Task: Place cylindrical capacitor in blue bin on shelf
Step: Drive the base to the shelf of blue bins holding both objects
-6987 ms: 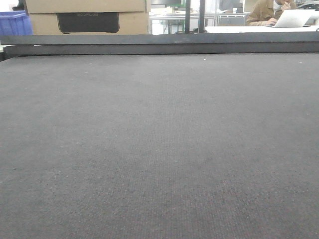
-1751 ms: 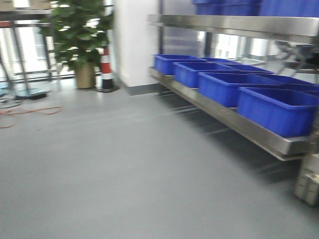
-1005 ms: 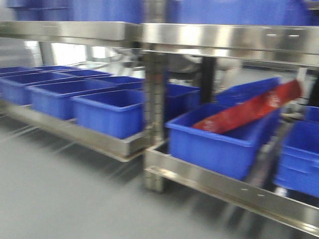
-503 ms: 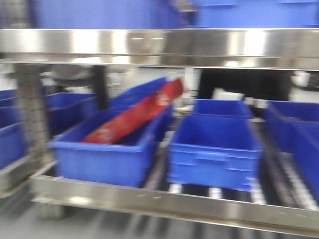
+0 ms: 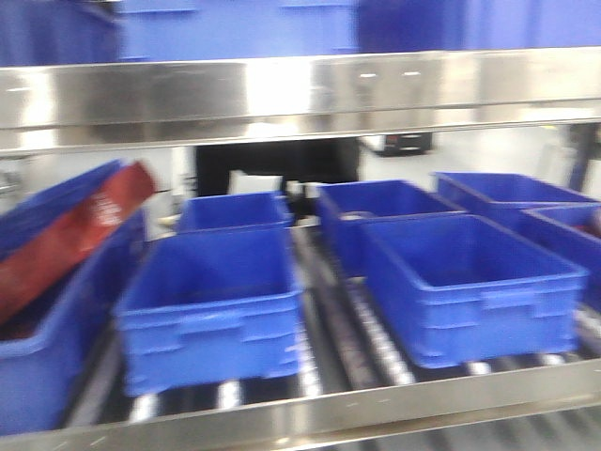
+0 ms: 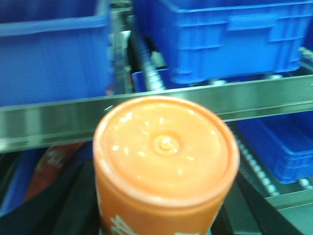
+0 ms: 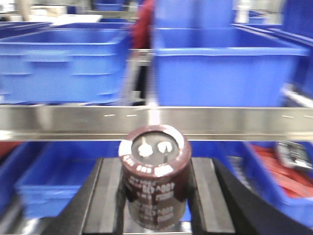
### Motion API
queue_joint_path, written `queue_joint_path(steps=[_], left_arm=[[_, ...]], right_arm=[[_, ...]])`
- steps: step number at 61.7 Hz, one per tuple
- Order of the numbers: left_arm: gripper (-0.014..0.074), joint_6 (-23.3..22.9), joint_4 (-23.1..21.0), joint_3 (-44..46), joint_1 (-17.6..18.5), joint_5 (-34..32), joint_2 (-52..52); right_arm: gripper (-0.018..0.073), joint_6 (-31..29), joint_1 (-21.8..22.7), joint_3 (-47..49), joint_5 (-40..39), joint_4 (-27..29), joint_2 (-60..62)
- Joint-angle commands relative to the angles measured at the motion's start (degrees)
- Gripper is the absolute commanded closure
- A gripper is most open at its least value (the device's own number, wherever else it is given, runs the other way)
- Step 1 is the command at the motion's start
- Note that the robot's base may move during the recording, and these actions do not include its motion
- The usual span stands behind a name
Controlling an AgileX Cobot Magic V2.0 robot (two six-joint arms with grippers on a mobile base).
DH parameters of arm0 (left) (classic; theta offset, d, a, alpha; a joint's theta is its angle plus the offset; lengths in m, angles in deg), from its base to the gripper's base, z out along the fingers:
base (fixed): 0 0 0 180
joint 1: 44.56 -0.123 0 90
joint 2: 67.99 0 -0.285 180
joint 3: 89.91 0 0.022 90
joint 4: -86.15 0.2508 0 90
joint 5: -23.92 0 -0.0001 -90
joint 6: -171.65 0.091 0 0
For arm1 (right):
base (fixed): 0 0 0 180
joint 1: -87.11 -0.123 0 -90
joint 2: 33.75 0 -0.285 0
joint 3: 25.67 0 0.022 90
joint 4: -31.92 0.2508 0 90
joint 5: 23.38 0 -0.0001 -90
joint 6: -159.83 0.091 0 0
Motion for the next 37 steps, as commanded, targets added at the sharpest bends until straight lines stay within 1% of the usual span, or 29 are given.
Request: queue_joint_path(steps=[1,37], left_arm=[[0.0707,-0.24,-0.02,-0.05,0.27,-0.96,-0.21],[0.0707,-0.24,0.33,-0.05,0.27,-0.96,-0.21]], right_arm=[[0.0712,-0.34,0.01,0.17,-1.85,-0.32,0.07],[0.0712,-0.34,0.01,0.17,-1.85,-0.32,0.07]])
